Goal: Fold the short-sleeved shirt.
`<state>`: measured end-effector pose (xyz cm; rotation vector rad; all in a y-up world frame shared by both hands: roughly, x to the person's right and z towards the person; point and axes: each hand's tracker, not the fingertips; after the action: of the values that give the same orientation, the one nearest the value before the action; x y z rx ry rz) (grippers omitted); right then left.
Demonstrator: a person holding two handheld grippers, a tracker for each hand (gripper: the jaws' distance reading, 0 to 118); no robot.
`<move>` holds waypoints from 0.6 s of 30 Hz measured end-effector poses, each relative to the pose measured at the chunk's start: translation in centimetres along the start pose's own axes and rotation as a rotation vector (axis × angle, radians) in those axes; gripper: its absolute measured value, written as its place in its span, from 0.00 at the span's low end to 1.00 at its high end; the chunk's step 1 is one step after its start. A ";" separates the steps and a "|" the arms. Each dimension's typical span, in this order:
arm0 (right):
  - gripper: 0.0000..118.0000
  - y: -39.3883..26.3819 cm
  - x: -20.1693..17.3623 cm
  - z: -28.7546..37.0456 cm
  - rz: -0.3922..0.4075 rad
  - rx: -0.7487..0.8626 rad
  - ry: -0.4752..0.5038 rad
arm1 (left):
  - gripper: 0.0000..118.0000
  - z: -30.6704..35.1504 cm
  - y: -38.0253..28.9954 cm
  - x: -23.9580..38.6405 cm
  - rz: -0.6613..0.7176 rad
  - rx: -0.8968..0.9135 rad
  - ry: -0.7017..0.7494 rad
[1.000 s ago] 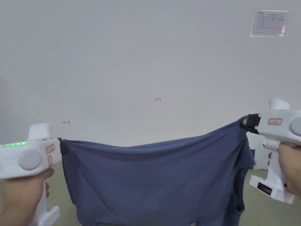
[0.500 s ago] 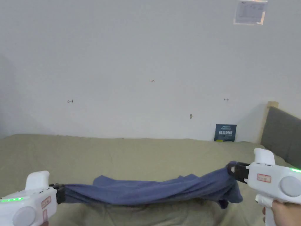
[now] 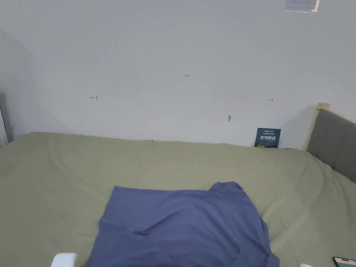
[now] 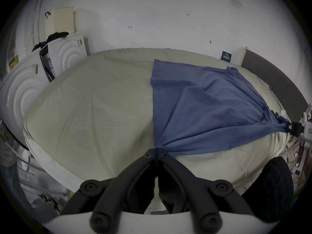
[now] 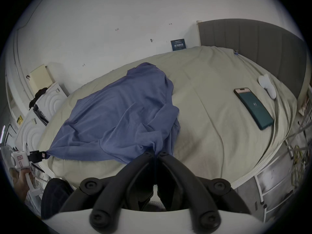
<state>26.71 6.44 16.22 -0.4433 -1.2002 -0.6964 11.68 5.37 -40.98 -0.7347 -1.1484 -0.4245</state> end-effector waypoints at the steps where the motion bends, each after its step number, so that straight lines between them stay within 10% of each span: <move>1: 0.02 0.0 0.1 0.0 -0.012 0.016 0.011 | 0.00 0.0 -0.2 -0.3 0.018 0.020 0.003; 3: 0.06 0.3 0.3 0.4 -0.031 0.069 0.030 | 0.11 -0.1 -0.6 -0.5 0.062 0.027 -0.018; 4: 0.19 0.6 0.2 1.0 -0.024 0.093 0.036 | 0.33 0.0 -0.6 -0.8 0.071 0.034 -0.022; 6: 0.87 1.1 0.2 1.8 -0.011 0.113 0.052 | 0.98 2.6 -1.0 -0.2 0.082 0.078 -0.025; 7: 1.00 1.4 0.0 2.5 0.005 0.115 0.082 | 1.00 3.7 -1.3 -0.3 0.090 0.115 -0.046; 16: 1.00 0.8 -3.7 12.3 0.119 0.291 0.147 | 0.98 16.3 -2.9 1.7 -0.041 0.270 -0.080; 18: 0.86 -0.1 -4.3 13.4 0.204 0.314 0.105 | 0.94 17.3 -3.0 1.8 -0.062 0.306 -0.038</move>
<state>16.57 16.20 16.42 -0.2573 -1.1230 -0.3437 -1.10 15.70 -34.60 -0.4425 -1.2405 -0.2789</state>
